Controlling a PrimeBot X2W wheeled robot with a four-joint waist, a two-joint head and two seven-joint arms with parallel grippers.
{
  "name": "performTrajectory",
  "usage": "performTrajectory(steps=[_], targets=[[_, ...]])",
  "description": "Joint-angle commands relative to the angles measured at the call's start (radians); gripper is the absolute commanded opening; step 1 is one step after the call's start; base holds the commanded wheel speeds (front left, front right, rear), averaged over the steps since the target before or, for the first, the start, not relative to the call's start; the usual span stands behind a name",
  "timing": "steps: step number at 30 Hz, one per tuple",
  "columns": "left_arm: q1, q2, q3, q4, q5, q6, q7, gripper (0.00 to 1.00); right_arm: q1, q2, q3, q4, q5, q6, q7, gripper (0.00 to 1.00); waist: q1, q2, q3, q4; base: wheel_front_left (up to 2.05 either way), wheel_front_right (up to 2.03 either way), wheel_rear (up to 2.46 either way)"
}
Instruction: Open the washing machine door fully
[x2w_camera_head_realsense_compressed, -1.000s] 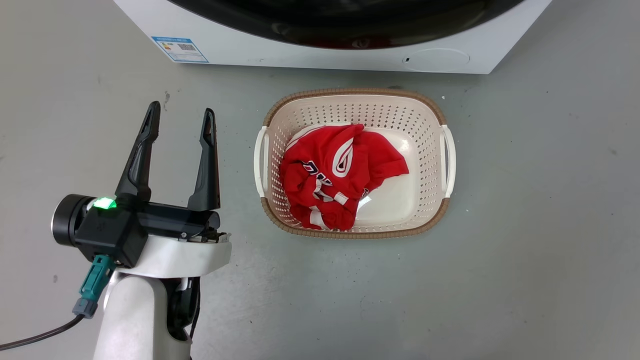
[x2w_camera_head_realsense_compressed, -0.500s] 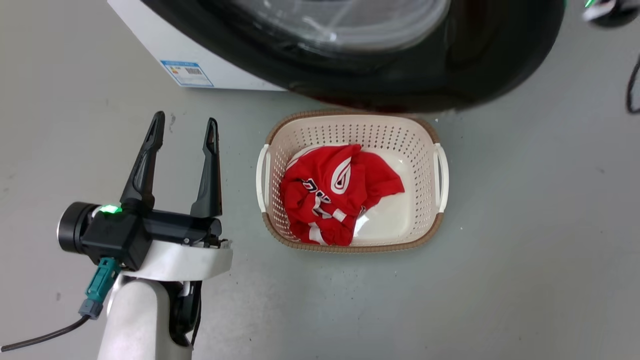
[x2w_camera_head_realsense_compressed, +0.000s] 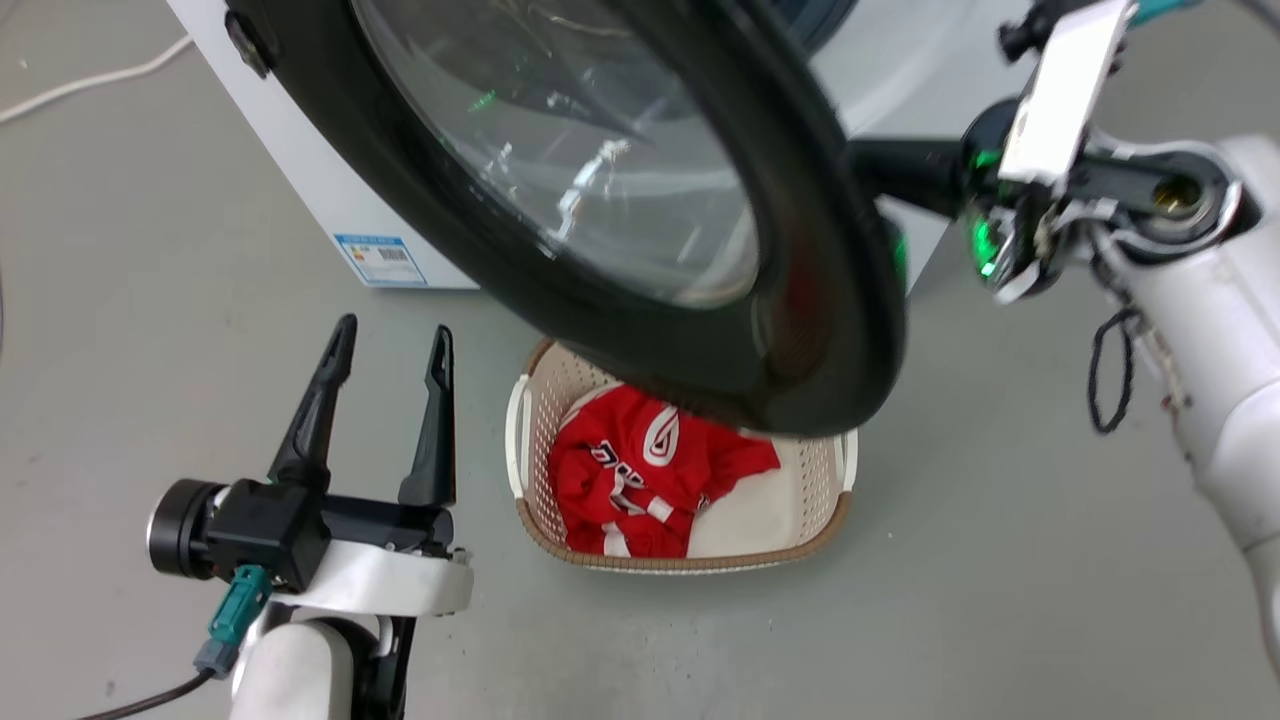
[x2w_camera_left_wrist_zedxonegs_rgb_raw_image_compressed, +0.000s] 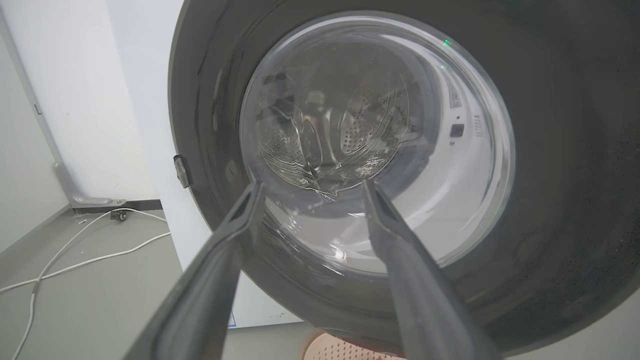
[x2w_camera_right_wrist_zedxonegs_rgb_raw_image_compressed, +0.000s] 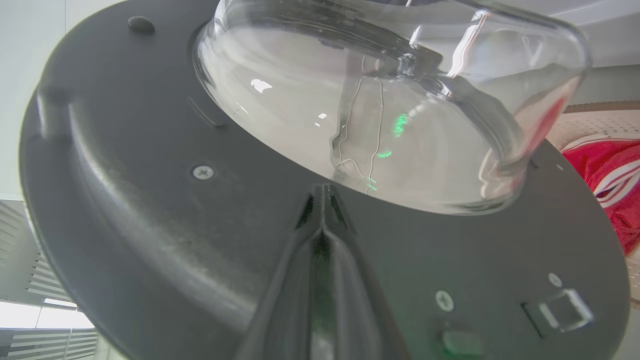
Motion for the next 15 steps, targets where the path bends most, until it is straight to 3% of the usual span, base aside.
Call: performTrajectory(steps=[1, 15], targets=[[0.02, -0.001, -0.002, 0.006, -0.001, 0.0, -0.003, 1.0, 0.045, 0.013, 0.012, -0.029, 0.01, 0.0, 0.007, 0.0, 0.0, 0.0, -0.038, -0.003, 0.0, 0.0, 0.0], [0.078, -0.001, -0.011, 0.027, -0.016, 0.001, -0.002, 1.0, 0.237, 0.094, 0.093, -0.199, 0.04, 0.0, -0.055, 0.0, 0.0, 0.0, -0.12, 0.008, 0.0, 0.0, 0.0]])
